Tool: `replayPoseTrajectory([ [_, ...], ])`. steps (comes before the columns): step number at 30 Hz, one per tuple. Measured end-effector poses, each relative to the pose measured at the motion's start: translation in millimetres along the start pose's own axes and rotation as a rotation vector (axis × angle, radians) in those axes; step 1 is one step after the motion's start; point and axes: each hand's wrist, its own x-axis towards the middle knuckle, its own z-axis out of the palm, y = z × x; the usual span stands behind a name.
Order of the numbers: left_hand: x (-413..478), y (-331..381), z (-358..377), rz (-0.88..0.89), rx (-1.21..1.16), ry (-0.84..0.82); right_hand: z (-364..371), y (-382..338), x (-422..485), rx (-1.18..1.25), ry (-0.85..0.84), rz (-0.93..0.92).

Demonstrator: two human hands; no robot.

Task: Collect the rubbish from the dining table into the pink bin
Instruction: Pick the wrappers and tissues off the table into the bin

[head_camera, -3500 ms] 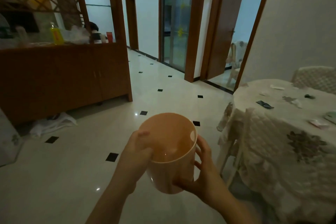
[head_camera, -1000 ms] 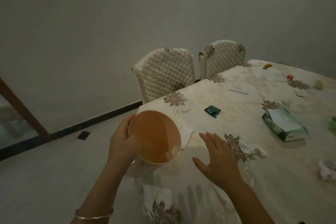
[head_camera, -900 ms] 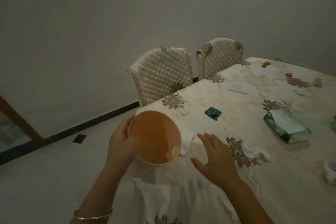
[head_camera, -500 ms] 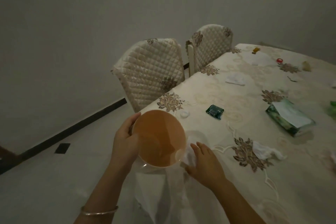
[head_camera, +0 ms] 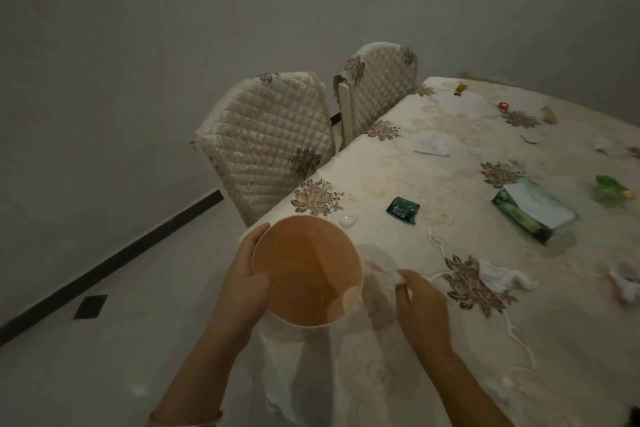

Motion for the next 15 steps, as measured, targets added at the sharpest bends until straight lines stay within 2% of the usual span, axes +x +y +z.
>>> replayPoseTrajectory([
  [3,-3,2,4,0.028,-0.004,0.003,-37,-40,10,0.231,0.239,-0.045],
  [6,-7,6,11,0.028,-0.003,-0.020,-58,-79,9,0.323,0.272,-0.235],
  [8,-9,8,16,0.046,-0.020,-0.041,-58,-95,2,0.271,0.122,-0.381],
  [10,-10,10,22,0.064,-0.022,-0.047,-49,-104,-5,0.064,-0.103,-0.443],
  [13,-9,10,27,0.059,-0.007,-0.070,-27,-104,-9,-0.224,-0.465,-0.352],
  [15,-9,10,31,0.064,0.005,-0.083,-23,-101,-11,-0.246,-0.523,-0.328],
])
